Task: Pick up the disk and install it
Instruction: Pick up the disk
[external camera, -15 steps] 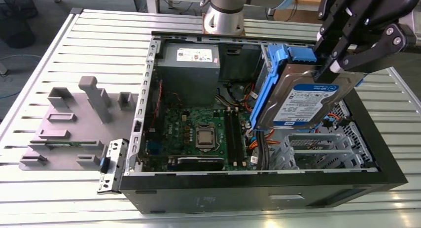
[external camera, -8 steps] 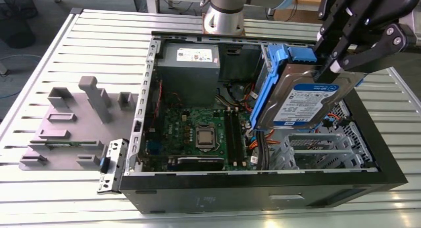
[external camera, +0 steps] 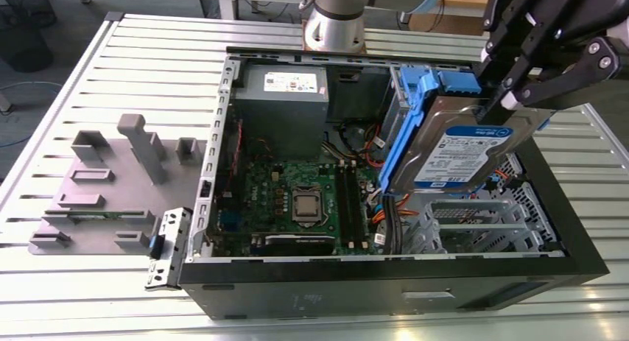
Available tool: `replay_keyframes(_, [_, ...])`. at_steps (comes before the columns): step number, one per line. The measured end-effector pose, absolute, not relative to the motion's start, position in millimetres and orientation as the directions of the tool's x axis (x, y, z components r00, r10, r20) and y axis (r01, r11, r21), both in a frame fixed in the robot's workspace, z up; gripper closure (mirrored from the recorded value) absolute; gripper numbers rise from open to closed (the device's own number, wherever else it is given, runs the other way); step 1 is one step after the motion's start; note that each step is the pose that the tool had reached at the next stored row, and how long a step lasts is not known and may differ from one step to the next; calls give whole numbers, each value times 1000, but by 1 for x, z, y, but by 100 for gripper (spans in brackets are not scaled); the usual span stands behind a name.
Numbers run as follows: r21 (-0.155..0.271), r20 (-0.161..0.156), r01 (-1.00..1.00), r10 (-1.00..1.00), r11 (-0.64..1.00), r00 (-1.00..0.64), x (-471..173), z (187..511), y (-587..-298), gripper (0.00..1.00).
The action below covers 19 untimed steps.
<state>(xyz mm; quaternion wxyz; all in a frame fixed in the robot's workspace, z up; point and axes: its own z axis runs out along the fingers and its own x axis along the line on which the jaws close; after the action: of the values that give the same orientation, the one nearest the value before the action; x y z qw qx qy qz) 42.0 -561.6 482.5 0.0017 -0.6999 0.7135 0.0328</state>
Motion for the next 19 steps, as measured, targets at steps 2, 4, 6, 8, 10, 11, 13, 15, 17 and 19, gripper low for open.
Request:
replay_keyframes(2, [45, -48, -999, -999, 18, -20, 45, 482, -562, 65])
replay_keyframes(4, [45, -48, -999, -999, 18, -20, 45, 481, -562, 65])
replay_keyframes(6, [44, -48, -999, -999, 18, -20, 46, 480, -563, 65])
replay_keyframes(8, [45, -48, -999, -999, 18, -20, 46, 480, -565, 65])
replay_keyframes(10, [45, -48, -999, -999, 18, -20, 46, 479, -569, 65])
replay_keyframes(11, [45, -48, -999, -999, 18, -20, 46, 478, -570, 65])
replay_keyframes(13, [45, -48, -999, -999, 18, -20, 46, 478, -573, 65])
replay_keyframes(15, [44, -48, -999, -999, 18, -20, 46, 477, -575, 65])
replay_keyframes(17, [45, -48, -999, -999, 18, -20, 48, 476, -576, 65])
replay_keyframes(19, [44, -48, -999, -999, 18, -20, 50, 475, -577, 65])
